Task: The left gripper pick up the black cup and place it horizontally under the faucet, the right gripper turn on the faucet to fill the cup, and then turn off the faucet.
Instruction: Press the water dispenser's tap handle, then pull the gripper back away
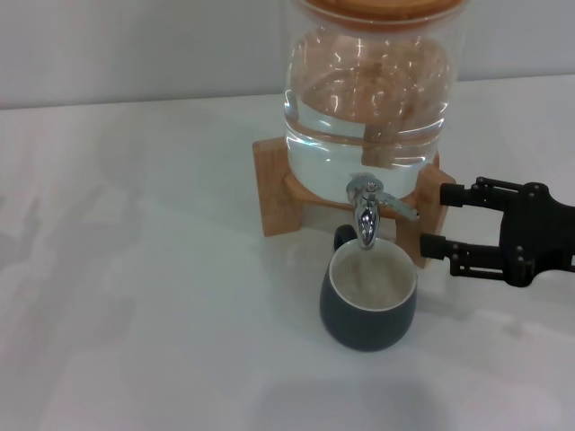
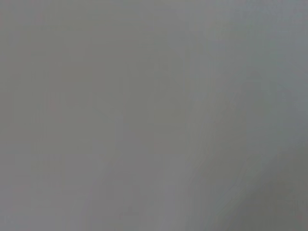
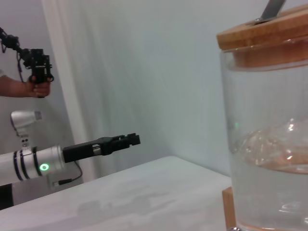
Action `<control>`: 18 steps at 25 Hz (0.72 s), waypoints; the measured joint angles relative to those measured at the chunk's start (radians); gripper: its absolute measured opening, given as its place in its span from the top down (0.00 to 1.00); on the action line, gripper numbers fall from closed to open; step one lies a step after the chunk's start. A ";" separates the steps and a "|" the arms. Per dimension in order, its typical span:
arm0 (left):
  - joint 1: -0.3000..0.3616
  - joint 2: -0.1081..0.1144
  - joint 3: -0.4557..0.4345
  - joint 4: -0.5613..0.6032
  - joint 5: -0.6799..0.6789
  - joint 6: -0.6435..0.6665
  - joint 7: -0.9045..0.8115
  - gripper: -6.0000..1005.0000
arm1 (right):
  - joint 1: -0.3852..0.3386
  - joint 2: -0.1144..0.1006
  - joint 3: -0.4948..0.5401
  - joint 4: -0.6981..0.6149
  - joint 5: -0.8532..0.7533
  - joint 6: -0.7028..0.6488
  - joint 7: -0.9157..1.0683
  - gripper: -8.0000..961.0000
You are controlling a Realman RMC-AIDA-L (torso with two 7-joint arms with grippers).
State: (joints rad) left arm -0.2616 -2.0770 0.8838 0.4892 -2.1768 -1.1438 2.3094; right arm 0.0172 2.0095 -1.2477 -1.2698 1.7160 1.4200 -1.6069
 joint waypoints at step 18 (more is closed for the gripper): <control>0.010 -0.002 0.001 -0.003 -0.001 -0.024 -0.001 0.48 | -0.032 0.000 -0.132 -0.119 -0.034 -0.176 0.077 0.20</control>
State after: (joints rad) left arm -0.2520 -2.0786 0.8850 0.4859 -2.1781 -1.1676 2.3083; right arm -0.0151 2.0095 -1.3799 -1.3885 1.6820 1.2436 -1.5299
